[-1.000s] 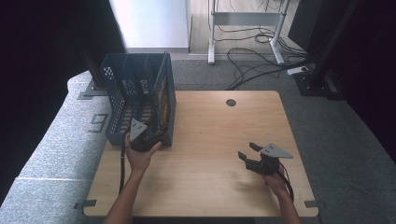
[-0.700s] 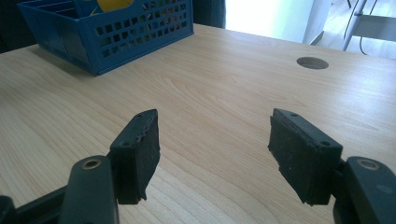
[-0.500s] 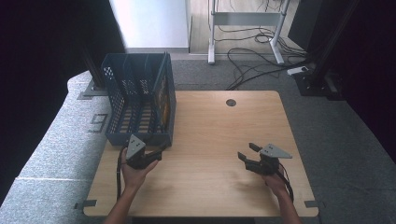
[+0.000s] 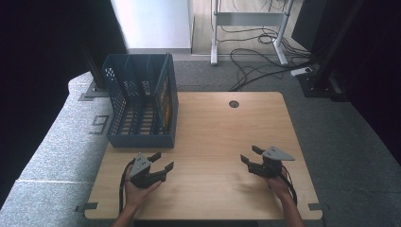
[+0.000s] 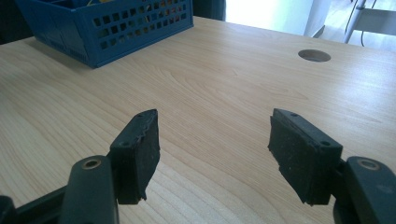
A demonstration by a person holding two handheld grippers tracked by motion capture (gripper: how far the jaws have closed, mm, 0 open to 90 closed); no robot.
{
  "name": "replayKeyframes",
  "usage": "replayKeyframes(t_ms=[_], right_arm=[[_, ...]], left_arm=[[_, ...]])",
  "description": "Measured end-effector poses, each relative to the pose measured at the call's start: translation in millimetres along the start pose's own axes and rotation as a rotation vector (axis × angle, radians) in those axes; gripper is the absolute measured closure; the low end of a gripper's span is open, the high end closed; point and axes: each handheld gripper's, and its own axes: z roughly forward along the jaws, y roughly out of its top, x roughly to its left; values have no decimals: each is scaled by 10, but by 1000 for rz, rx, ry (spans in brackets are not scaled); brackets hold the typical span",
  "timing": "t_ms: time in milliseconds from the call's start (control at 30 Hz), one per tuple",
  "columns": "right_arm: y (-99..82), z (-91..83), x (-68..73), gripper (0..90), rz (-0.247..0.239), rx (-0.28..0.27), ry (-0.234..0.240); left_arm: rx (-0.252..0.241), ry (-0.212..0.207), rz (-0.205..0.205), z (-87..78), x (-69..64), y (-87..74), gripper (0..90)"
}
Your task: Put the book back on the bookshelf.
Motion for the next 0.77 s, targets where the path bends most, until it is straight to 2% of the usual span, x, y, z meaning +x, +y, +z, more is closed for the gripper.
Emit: replayKeyframes(t_ms=[100, 167, 567, 767], right_arm=[[-2, 4, 5, 327, -3, 3, 0], [-3, 2, 9, 326, -4, 5, 0], [-8, 6, 18, 324, -9, 14, -9], [-11, 18, 29, 324, -23, 21, -15]], left_arm=[[24, 1, -1, 11, 13, -62, 330], [36, -4, -16, 21, 27, -94, 330], [45, -9, -18, 46, 27, -92, 332], [67, -5, -18, 76, 47, -106, 327]])
